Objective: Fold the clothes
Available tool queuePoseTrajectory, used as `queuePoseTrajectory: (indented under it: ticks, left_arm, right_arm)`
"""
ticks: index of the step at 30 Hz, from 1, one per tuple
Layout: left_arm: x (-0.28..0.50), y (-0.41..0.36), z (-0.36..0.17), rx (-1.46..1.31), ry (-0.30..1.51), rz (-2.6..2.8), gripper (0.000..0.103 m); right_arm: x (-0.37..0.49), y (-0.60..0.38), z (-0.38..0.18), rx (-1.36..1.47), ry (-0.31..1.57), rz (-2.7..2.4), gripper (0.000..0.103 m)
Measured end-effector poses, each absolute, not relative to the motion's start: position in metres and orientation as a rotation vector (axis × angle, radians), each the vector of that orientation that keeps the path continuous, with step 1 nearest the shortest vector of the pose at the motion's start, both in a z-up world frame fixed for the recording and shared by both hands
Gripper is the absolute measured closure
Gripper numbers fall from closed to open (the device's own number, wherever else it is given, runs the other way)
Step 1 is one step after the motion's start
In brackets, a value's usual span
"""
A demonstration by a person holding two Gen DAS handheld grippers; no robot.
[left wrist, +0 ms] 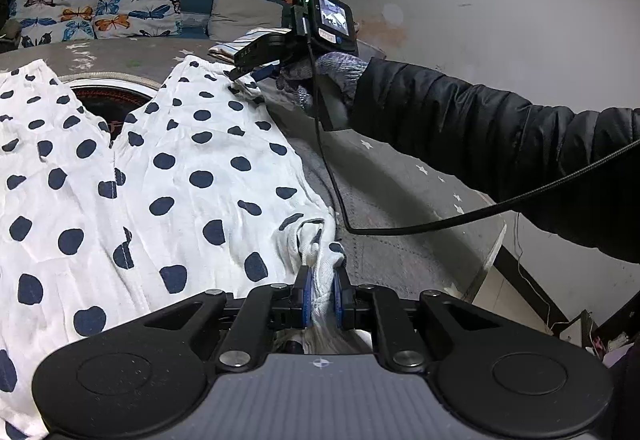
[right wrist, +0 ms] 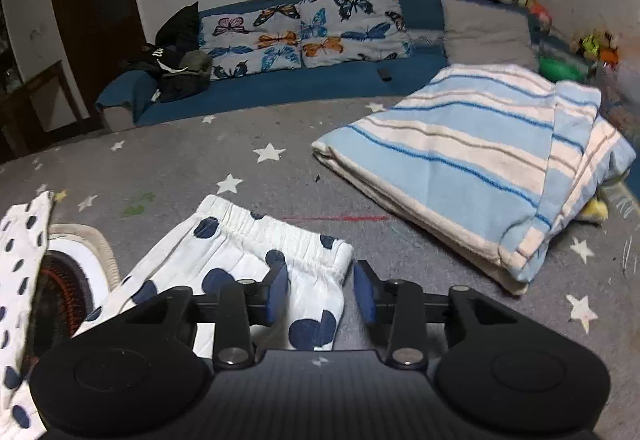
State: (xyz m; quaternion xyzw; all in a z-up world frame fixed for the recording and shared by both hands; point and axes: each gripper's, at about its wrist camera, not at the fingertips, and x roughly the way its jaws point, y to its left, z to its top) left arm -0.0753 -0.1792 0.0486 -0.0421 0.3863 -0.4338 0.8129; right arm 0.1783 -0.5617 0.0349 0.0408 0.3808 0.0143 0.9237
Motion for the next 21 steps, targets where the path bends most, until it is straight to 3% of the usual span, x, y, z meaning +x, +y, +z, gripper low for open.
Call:
queuePoseTrajectory:
  ticks: [2, 5, 13, 21]
  left_arm:
    - [-0.076, -0.178, 0.049, -0.093, 0.822, -0.924, 0.091]
    - [-0.078, -0.173, 0.051, -0.11, 0.811, -0.916, 0.091]
    - [-0.086, -0.139, 0.059, -0.213, 0.78, -0.865, 0.092]
    - [-0.106, -0.081, 0.062, -0.363, 0.731, -0.76, 0.093]
  right_arm:
    - [0.18, -0.561, 0.036, 0.085, 0.78, 0.021, 0.086]
    - [0.182, -0.562, 0.041, 0.105, 0.78, 0.015, 0.096]
    - [0.187, -0.548, 0.087, 0.165, 0.727, 0.031, 0.097]
    - [0.205, -0.474, 0.142, 0.12, 0.661, 0.094, 0.097]
